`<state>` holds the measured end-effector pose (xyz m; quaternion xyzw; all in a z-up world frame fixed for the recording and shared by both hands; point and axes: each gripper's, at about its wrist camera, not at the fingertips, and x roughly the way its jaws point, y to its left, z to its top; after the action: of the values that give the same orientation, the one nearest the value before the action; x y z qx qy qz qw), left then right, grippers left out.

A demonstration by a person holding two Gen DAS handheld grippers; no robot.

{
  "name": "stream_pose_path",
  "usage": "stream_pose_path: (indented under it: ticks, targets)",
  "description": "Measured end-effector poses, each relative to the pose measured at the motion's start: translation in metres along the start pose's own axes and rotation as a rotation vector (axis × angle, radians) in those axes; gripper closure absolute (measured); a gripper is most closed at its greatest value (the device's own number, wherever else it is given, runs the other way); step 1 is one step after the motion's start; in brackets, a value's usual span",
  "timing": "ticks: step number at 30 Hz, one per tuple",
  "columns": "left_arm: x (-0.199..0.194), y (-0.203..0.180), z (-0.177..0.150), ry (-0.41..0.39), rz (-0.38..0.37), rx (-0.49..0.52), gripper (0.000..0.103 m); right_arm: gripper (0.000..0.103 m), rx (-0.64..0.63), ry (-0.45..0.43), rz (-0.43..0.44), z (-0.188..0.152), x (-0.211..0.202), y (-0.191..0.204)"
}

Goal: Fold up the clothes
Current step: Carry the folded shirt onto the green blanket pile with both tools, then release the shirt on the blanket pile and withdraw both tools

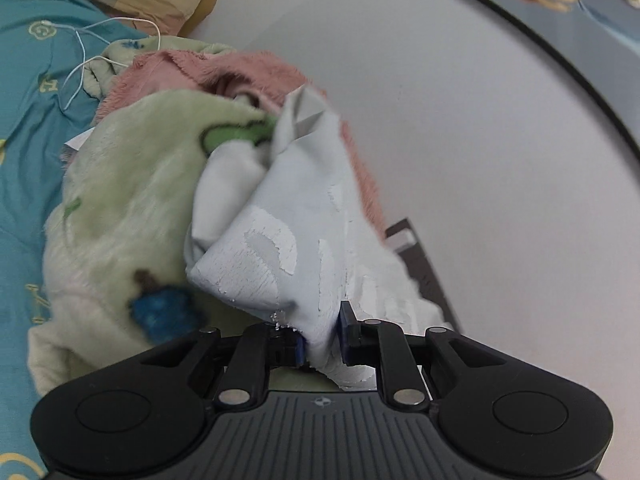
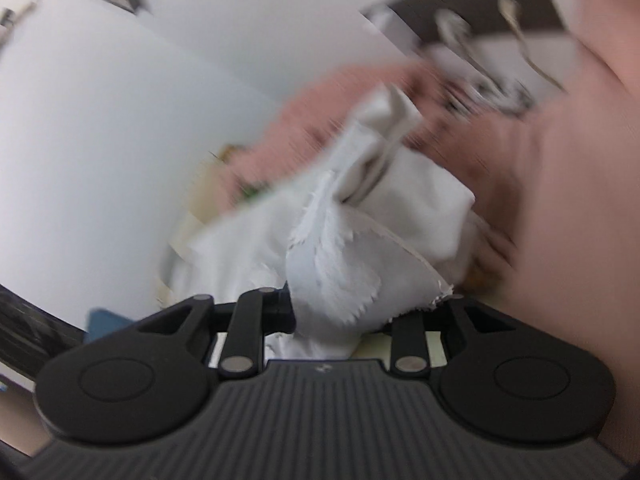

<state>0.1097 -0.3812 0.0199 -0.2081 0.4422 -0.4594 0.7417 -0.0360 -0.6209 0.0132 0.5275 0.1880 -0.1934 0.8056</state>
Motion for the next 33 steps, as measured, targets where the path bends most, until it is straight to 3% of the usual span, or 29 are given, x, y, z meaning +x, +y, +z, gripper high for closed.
stream_pose_path:
  ticks: [3,5,7,10,13,14,19,26,33]
  targets:
    - [0.002,0.001,-0.007,-0.001,0.052,0.033,0.077,0.071,-0.046,-0.011,-0.029,-0.007,0.002,0.001]
    - [-0.006,-0.008,-0.006,-0.012,0.109,0.099,0.062,0.067,-0.047,-0.011,-0.045,-0.004,-0.001,0.008]
    - [-0.017,-0.020,-0.004,-0.012,0.168,0.160,0.033,0.061,-0.061,-0.011,-0.095,-0.002,-0.009,0.018]
    - [-0.049,-0.047,0.000,-0.047,0.255,0.257,0.016,0.039,-0.126,0.000,-0.143,-0.004,-0.031,0.034]
    - [-0.088,-0.078,-0.004,-0.110,0.290,0.348,0.000,0.019,-0.182,-0.069,-0.160,-0.010,-0.064,0.055]
    - [-0.102,-0.089,-0.007,-0.129,0.296,0.379,0.000,0.014,-0.210,-0.096,-0.159,-0.016,-0.076,0.062]
    - [-0.176,-0.138,-0.031,-0.216,0.317,0.484,0.000,0.015,-0.366,-0.120,-0.140,-0.039,-0.125,0.103]
    - [-0.273,-0.170,-0.101,-0.329,0.348,0.551,0.000,0.015,-0.546,-0.231,-0.097,-0.091,-0.193,0.133]
    - [-0.318,-0.174,-0.151,-0.423,0.365,0.623,0.000,0.015,-0.673,-0.305,-0.080,-0.148,-0.231,0.128]
